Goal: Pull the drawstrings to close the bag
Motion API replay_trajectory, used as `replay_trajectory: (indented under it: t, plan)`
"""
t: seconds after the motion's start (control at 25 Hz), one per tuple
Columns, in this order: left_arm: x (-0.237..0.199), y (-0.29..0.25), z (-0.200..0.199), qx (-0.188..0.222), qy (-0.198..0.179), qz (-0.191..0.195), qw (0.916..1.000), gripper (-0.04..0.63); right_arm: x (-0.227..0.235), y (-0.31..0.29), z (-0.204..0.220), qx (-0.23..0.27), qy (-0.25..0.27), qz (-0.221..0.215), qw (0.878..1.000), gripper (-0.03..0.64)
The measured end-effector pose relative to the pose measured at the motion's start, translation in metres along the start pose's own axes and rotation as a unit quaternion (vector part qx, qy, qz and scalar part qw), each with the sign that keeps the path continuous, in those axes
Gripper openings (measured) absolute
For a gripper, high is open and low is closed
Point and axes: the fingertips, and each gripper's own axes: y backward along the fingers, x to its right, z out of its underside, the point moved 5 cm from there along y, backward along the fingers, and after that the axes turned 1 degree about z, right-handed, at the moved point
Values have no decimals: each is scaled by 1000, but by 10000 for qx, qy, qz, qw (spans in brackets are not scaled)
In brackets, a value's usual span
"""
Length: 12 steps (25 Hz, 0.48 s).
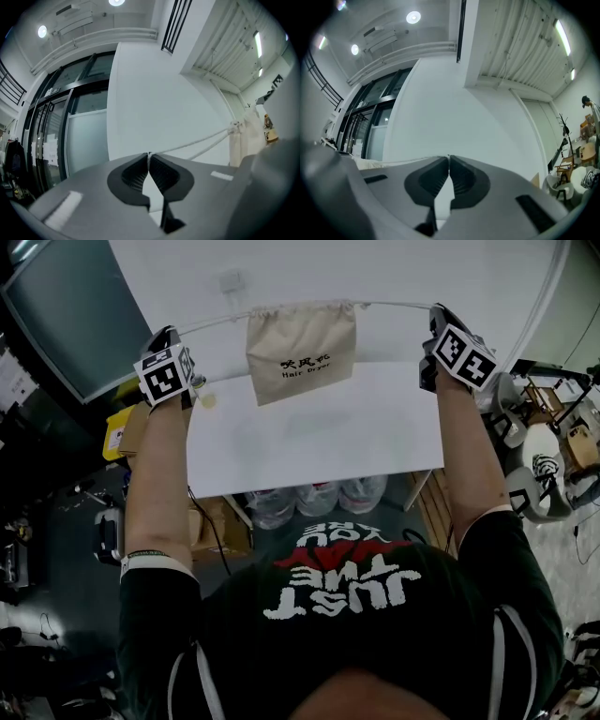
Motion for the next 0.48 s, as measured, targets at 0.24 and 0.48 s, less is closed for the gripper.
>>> replay_trajectory:
  t: [0.24,0.48]
  plan:
    - [-5,2,1,88,576,67,9983,14,-5,1,-3,67,-208,-185,9996,11]
    - [0,-4,6,215,1416,226,9894,15,5,-7,7,67,-971,-213,9950,11]
